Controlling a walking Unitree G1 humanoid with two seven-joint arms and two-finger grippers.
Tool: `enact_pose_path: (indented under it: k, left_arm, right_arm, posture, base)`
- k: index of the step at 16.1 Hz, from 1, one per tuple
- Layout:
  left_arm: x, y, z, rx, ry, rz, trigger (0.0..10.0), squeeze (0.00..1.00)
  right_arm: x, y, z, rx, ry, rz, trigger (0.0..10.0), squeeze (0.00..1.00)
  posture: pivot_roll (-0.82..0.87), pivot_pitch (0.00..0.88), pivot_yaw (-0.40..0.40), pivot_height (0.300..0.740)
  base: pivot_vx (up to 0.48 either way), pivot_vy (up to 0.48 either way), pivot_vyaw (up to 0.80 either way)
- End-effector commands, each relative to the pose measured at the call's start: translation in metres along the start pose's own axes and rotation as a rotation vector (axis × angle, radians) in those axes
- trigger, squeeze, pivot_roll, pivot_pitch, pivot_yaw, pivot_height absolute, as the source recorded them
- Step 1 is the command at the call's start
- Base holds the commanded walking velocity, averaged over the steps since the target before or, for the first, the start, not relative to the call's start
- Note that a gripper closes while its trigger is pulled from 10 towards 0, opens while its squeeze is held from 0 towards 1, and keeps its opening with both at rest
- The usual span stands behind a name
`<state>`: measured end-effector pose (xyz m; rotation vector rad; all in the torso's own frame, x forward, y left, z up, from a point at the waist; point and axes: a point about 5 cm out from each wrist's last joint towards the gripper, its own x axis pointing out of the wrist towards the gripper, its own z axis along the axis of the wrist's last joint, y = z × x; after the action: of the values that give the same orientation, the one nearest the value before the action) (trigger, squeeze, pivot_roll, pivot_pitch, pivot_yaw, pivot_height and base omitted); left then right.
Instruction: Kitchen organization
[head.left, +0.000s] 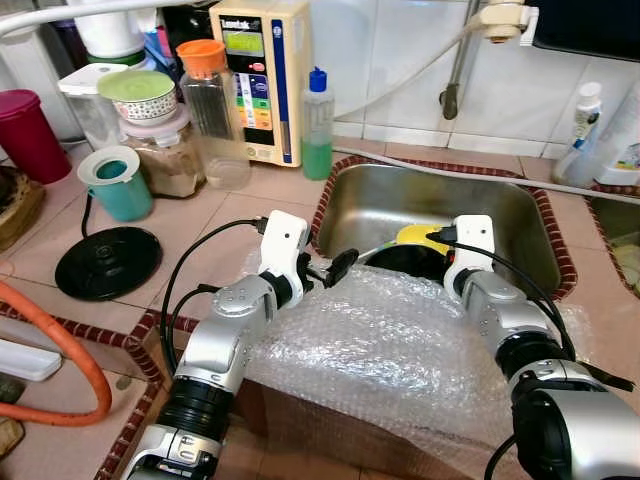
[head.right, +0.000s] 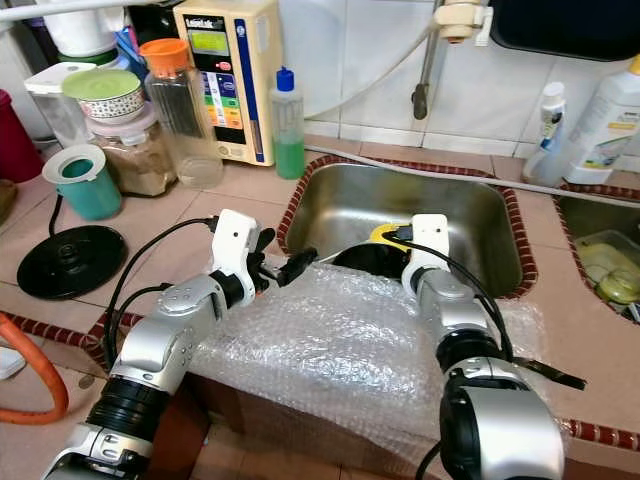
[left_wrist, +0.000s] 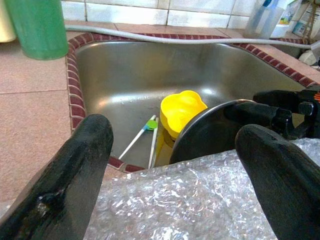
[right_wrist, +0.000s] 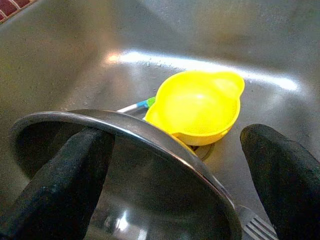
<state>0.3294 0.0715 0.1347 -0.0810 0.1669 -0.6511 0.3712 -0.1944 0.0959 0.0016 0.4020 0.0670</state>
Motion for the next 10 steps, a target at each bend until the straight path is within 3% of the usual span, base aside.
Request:
enact_pose_path:
  k: [1,3,4,5,6,10]
  left_arm:
    - [0.001,0.0,0.002,0.019,0.003,0.001,10.0,1.0]
    - [0.001,0.001,-0.001,0.017,0.013,0.01,10.0,1.0]
    - [0.001,0.001,-0.001,0.016,0.014,0.009,10.0,1.0]
    - [0.001,0.001,-0.001,0.017,0.014,0.011,10.0,1.0]
    - [0.001,0.002,-0.001,0.017,0.015,0.013,10.0,1.0]
    - [0.003,0.003,0.001,0.031,0.014,0.013,10.0,1.0]
  right_arm:
    - [-0.005,-0.008,-0.034,0.012,0.151,-0.036,10.0,1.0]
    - [-0.004,-0.004,-0.026,0.154,0.112,0.034,10.0,1.0]
    - [-0.003,-0.009,-0.018,0.263,0.071,0.0,10.0,1.0]
    - [-0.004,-0.022,-0.004,0.562,0.001,-0.075,10.0,1.0]
    - [-0.004,-0.024,-0.002,0.628,-0.013,-0.083,10.0,1.0]
    - [-0.005,-0.023,-0.012,0.53,0.022,-0.09,10.0,1.0]
  posture:
    - [0.06,0.0,0.053,0.74]
    - [0.06,0.0,0.057,0.74]
    - [0.06,0.0,0.059,0.74]
    - [0.06,0.0,0.066,0.74]
    - [0.06,0.0,0.069,0.74]
    - [0.05,0.0,0.077,0.74]
  base:
    - [0.0,0.0,0.0]
    - [0.0,0.0,0.0]
    - [0.0,0.0,0.0]
    - [0.0,0.0,0.0]
    - [0.0,0.0,0.0]
    - [0.0,0.0,0.0]
